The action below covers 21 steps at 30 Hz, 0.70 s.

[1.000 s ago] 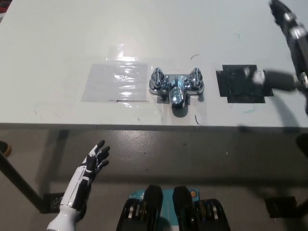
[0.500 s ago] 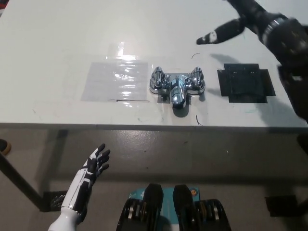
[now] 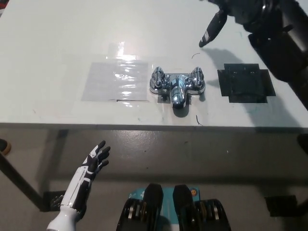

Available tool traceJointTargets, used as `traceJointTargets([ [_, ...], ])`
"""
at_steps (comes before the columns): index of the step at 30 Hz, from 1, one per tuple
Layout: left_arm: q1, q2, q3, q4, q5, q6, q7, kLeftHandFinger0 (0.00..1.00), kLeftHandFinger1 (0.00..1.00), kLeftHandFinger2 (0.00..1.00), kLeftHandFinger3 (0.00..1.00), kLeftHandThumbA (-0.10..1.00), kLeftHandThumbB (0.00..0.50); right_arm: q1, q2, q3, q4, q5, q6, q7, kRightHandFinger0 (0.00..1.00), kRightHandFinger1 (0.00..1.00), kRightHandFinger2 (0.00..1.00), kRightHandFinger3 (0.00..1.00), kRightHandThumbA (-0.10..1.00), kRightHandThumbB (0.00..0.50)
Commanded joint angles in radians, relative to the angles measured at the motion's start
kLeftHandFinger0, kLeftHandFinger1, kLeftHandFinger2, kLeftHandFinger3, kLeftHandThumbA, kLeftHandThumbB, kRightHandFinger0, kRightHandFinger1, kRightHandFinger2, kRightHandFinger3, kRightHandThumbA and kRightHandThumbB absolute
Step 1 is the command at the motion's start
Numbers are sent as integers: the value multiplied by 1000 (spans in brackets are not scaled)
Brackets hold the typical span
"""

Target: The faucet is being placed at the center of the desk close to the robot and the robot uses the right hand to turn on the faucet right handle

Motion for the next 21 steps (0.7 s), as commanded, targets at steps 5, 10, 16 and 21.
traceJointTargets([
  [5, -17, 15, -8, -14, 16, -29, -13, 1000, 1000, 1000, 1000, 1000, 108, -121, 34, 71, 92, -98, -39, 39, 1000, 1000, 1000, 1000, 1000, 302],
  [10, -20, 14, -6, -21, 18, -17, -12, 1000, 1000, 1000, 1000, 1000, 114, -131, 61, 82, 128, -117, -41, 22, 1000, 1000, 1000, 1000, 1000, 313],
  [16, -22, 18, -10, -19, 46, -22, -7, 1000, 1000, 1000, 1000, 1000, 108, -117, 91, 62, 170, -119, -27, -28, 1000, 1000, 1000, 1000, 1000, 320],
  [21, -24, 15, -8, -16, 42, -16, -9, 1000, 1000, 1000, 1000, 1000, 115, -135, 127, 47, 273, -113, -47, -52, 1000, 1000, 1000, 1000, 1000, 318],
])
